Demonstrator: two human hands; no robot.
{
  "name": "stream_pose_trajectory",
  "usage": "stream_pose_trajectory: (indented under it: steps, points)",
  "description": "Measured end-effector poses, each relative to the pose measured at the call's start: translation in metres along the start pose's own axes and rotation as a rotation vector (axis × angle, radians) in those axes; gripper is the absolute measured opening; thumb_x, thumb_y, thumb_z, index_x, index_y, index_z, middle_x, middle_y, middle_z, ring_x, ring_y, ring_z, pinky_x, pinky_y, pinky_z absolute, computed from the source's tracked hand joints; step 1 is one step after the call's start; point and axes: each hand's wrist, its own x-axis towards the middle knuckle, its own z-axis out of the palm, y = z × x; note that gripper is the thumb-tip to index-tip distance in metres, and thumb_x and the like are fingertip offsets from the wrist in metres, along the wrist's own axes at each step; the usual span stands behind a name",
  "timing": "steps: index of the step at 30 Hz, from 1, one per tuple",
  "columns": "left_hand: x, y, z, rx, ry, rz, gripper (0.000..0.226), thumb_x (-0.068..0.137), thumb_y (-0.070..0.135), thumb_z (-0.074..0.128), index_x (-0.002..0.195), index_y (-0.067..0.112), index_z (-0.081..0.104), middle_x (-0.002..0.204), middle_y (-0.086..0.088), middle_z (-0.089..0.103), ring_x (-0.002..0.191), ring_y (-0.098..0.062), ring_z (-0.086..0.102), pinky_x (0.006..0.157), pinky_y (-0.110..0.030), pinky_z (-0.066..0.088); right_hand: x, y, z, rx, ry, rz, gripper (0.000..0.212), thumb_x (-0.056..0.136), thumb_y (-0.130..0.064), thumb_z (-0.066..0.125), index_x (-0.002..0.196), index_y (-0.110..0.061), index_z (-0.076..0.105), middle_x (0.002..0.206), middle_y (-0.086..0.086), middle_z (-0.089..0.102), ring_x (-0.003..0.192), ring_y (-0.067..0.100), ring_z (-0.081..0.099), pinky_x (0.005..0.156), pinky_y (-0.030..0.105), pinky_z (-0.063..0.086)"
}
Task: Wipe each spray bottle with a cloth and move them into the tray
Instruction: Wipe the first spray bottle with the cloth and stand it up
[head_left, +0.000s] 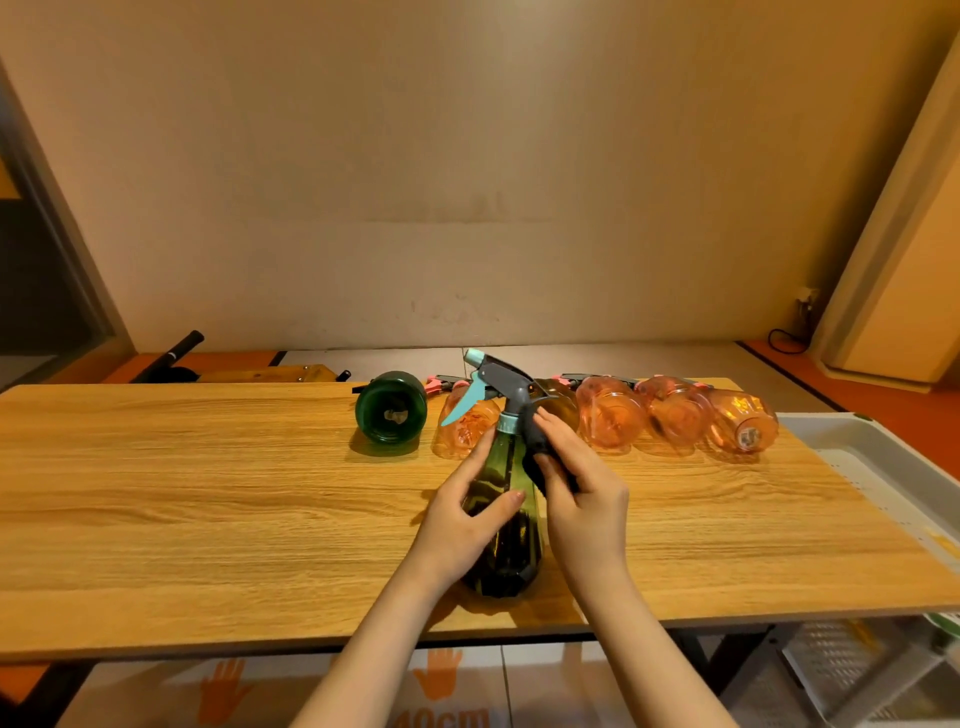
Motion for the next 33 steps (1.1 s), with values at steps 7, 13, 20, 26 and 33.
stream_pose_trajectory:
  steps: [7,13,20,26,33]
  points:
    - [-0.004,0.004,-0.002,-0.008,-0.003,0.004,0.067,0.09,0.01,0.062,0.134,0.044,0.025,0.13,0.032,0.036,0.111,0.029,0.038,0.085,-0.002,0.04,0.007,0.013,-0.009,-0.307,-0.215,-0.32,0.039,0.085,-0.007,0.05,0.123,-0.005,0.057,0.132,0.007,0.052,0.125,0.018,0.045,0.104,0.029,0.037]
    - [-0.007,0.006,0.006,0.054,0.025,0.01,0.068,0.087,0.018,0.068,0.128,0.055,0.028,0.134,0.032,0.036,0.122,0.016,0.036,0.096,-0.006,0.038,0.01,0.015,-0.017,-0.384,-0.171,-0.409,0.037,0.087,-0.006,0.043,0.122,-0.003,0.057,0.128,0.01,0.054,0.123,0.02,0.047,0.103,0.031,0.039]
    - [-0.006,0.006,0.01,0.098,0.069,0.034,0.067,0.083,0.018,0.073,0.127,0.052,0.035,0.129,0.027,0.047,0.117,0.016,0.045,0.093,-0.008,0.042,0.015,0.02,-0.022,-0.482,-0.257,-0.472,0.047,0.079,0.01,0.054,0.122,-0.006,0.055,0.127,0.013,0.057,0.124,0.023,0.047,0.1,0.036,0.042]
    - [-0.01,0.009,0.009,0.074,0.049,0.006,0.069,0.083,0.017,0.073,0.125,0.053,0.031,0.119,0.036,0.041,0.104,0.029,0.043,0.083,-0.004,0.042,0.017,0.015,-0.039,-0.453,-0.143,-0.384,0.043,0.079,0.013,0.054,0.118,-0.002,0.06,0.126,0.009,0.055,0.12,0.02,0.048,0.103,0.028,0.038]
    - [-0.011,0.014,0.007,0.122,0.013,-0.045,0.077,0.084,0.022,0.072,0.145,0.034,0.028,0.132,0.025,0.039,0.122,0.011,0.039,0.09,-0.002,0.034,0.052,-0.007,-0.025,-0.567,-0.154,-0.483,0.041,0.084,-0.004,0.039,0.118,0.0,0.06,0.124,0.017,0.058,0.118,0.029,0.053,0.097,0.035,0.042]
